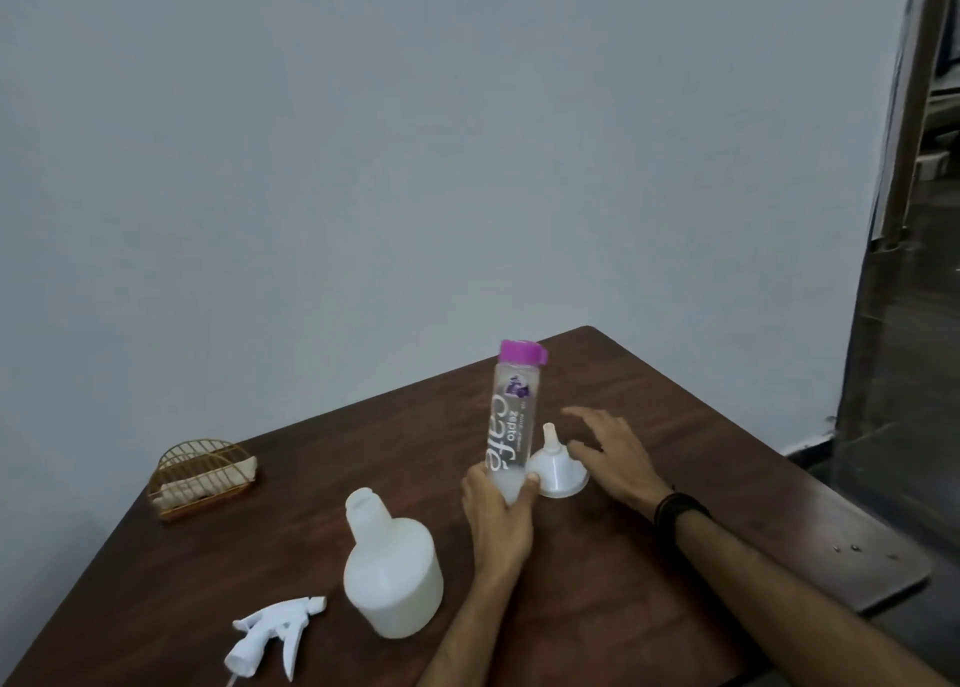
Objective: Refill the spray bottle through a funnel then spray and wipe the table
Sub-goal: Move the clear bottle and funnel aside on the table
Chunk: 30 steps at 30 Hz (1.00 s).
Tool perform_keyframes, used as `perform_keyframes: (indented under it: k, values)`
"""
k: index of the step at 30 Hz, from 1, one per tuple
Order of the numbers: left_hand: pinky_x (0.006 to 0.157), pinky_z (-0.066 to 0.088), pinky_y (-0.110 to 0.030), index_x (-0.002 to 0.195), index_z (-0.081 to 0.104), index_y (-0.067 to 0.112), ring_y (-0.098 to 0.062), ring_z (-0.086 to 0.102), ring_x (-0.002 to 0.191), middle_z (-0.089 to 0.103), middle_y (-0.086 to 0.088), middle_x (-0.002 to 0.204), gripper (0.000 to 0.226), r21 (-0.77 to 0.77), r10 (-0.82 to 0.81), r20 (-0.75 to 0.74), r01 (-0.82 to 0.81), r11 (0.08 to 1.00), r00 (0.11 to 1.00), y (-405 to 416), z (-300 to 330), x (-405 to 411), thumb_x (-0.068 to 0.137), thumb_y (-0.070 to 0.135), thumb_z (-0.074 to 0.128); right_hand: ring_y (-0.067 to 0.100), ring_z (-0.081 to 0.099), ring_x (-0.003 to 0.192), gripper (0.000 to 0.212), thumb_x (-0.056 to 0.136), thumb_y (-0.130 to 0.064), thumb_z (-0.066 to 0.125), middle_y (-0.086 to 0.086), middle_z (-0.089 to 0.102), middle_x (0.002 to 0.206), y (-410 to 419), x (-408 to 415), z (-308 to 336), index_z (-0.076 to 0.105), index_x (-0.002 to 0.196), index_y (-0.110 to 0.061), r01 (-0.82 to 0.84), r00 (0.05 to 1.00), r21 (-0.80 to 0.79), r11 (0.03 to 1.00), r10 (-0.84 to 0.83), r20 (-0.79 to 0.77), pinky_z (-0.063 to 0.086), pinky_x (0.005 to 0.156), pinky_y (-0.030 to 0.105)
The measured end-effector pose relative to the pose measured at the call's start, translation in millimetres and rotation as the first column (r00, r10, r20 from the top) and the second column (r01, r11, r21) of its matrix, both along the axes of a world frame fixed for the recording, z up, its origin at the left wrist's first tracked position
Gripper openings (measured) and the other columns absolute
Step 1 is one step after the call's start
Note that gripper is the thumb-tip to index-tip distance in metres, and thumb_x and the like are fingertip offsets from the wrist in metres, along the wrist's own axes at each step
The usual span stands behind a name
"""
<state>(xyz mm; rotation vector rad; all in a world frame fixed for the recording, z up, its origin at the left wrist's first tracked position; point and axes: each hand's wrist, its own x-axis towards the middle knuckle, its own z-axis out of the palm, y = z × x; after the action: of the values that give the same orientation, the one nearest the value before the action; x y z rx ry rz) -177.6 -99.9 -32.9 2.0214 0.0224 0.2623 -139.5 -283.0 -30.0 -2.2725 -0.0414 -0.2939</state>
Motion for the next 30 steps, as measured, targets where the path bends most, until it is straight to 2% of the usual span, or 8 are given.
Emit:
perform_keyframes:
  k: [3, 7, 10, 15, 18, 24, 27, 30]
  values:
    - [0.106, 0.042, -0.048, 0.124, 0.043, 0.023, -0.021, 0.044, 0.121, 0.050, 0.001, 0.125, 0.048, -0.036, 0.085, -0.003, -0.085, 0.996, 0.996, -4.3, -3.9, 12.2, 0.088, 0.045, 0.066, 0.015, 0.041, 0.134, 0.066, 0.083, -0.044, 0.063, -0.010, 0.047, 0.149, -0.9, 1.9, -4.4, 0.046, 0.146, -0.035, -0.147, 0.989, -0.017, 0.989, 0.147, -0.002, 0.040, 0.108, 0.034]
    - [0.105, 0.042, -0.047, 0.127, 0.042, 0.024, -0.022, 0.052, 0.119, 0.056, 0.002, 0.125, 0.049, -0.126, 0.141, -0.006, -0.140, 0.982, 0.990, -11.3, -1.5, 31.6, 0.089, 0.043, 0.066, 0.012, 0.051, 0.124, 0.063, 0.082, -0.060, 0.067, -0.017, 0.057, 0.136, 9.0, 15.8, -11.7, 0.050, 0.139, -0.039, -0.155, 0.987, -0.147, 0.977, 0.158, 0.007, 0.038, 0.105, 0.038]
    - [0.099, 0.049, -0.044, 0.127, 0.043, 0.022, -0.022, 0.059, 0.113, 0.060, -0.001, 0.122, 0.049, -0.218, 0.153, 0.012, -0.147, 0.965, 0.988, -17.4, -0.1, 47.6, 0.088, 0.036, 0.070, 0.017, 0.052, 0.123, 0.053, 0.089, -0.053, 0.066, -0.009, 0.059, 0.131, 10.7, 34.2, -11.2, 0.055, 0.136, -0.030, -0.092, 0.996, -0.134, 0.987, 0.094, 0.008, 0.036, 0.103, 0.038]
    - [0.096, 0.048, -0.036, 0.133, 0.040, 0.012, -0.021, 0.051, 0.106, 0.036, -0.005, 0.126, 0.057, -0.136, 0.188, 0.021, -0.183, 0.974, 0.982, -33.3, 9.0, 84.3, 0.088, 0.028, 0.072, 0.025, 0.060, 0.116, 0.049, 0.088, -0.040, 0.073, 0.004, 0.065, 0.123, -10.8, 80.6, -5.9, 0.060, 0.130, -0.018, 0.089, 0.995, 0.012, 0.996, -0.090, 0.053, 0.048, 0.100, 0.041]
    - [0.097, 0.048, -0.037, 0.131, 0.043, 0.010, -0.025, 0.054, 0.109, 0.040, -0.009, 0.127, 0.055, -0.155, 0.171, 0.035, -0.164, 0.974, 0.985, -42.1, 9.7, 111.4, 0.087, 0.023, 0.073, 0.026, 0.058, 0.117, 0.047, 0.089, -0.036, 0.073, 0.006, 0.065, 0.122, -23.3, 111.9, -2.9, 0.060, 0.130, -0.016, 0.123, 0.991, 0.052, 0.991, -0.126, 0.054, 0.048, 0.099, 0.041]
    - [0.100, 0.047, -0.037, 0.124, 0.051, 0.010, -0.019, 0.053, 0.109, 0.052, -0.003, 0.116, 0.045, -0.125, 0.115, 0.126, -0.099, 0.987, 0.985, -59.4, 2.1, 172.7, 0.085, 0.014, 0.074, 0.023, 0.054, 0.118, 0.053, 0.089, -0.031, 0.074, 0.011, 0.058, 0.126, -37.4, 172.6, -6.2, 0.056, 0.136, -0.015, 0.135, 0.990, 0.099, 0.986, -0.139, 0.036, 0.039, 0.093, 0.025]
    - [0.098, 0.051, -0.040, 0.118, 0.051, 0.020, -0.020, 0.058, 0.106, 0.057, 0.001, 0.112, 0.040, -0.167, 0.101, 0.112, -0.081, 0.983, 0.989, -70.0, -1.3, 200.0, 0.086, 0.013, 0.074, 0.024, 0.053, 0.120, 0.057, 0.091, -0.032, 0.072, 0.011, 0.057, 0.130, -43.0, 199.9, -7.7, 0.052, 0.141, -0.014, 0.135, 0.991, 0.079, 0.988, -0.137, 0.014, 0.040, 0.096, 0.028]
    - [0.095, 0.050, -0.034, 0.127, 0.051, 0.021, -0.020, 0.059, 0.111, 0.057, 0.008, 0.113, 0.044, -0.141, 0.062, 0.072, -0.052, 0.989, 0.995, -79.4, 0.4, 222.0, 0.088, 0.022, 0.072, 0.026, 0.052, 0.127, 0.058, 0.093, -0.033, 0.069, 0.011, 0.058, 0.137, -48.2, 221.4, -7.9, 0.049, 0.144, -0.013, 0.138, 0.990, 0.061, 0.989, -0.140, 0.020, 0.042, 0.104, 0.035]
